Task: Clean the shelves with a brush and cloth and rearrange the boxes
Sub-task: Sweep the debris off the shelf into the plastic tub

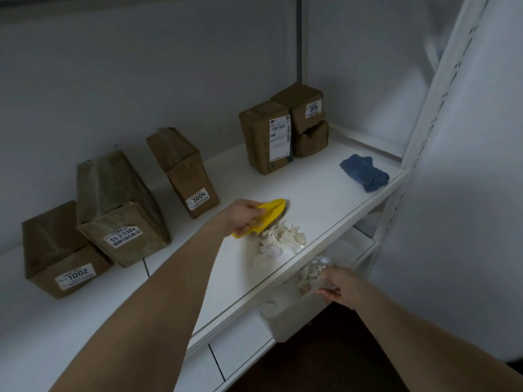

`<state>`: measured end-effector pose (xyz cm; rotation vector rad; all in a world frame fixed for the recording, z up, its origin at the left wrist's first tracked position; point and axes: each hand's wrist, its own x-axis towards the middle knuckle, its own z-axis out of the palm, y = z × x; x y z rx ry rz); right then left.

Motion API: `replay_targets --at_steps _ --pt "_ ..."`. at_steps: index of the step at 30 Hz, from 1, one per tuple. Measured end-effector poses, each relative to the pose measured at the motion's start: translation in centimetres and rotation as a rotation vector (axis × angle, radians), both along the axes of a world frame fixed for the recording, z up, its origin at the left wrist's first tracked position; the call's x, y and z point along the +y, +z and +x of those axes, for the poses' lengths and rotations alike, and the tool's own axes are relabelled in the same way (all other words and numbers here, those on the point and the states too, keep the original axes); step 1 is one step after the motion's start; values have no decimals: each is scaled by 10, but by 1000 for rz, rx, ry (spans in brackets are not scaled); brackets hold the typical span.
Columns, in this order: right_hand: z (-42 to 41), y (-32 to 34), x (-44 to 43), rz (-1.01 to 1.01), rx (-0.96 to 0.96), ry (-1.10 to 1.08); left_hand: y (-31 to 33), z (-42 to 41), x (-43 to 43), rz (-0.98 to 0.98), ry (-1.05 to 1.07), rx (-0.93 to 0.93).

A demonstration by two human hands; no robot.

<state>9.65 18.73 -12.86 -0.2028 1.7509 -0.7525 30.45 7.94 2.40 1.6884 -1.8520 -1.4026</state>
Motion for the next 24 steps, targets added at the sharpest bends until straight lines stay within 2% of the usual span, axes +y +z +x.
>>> replay_targets --at_steps 5,7,11,16,18,21,24 --pt "-1 6 1 -17 -3 15 -5 15 -19 -239 169 -16" --pt "-4 4 3 -8 -9 17 -13 21 -27 -278 202 -33" --pt "-10 -2 5 13 7 19 -16 11 -29 -237 178 -77" --pt "-11 -7 4 15 3 14 -12 -5 -14 -121 -8 -100" --pt "-11 -5 3 3 0 13 -11 -5 -12 -137 -46 -98" --pt "-11 1 6 -7 -16 12 -18 5 -20 -277 114 -41" --pt "-11 10 13 -8 -2 6 -27 16 -26 -374 197 -128"
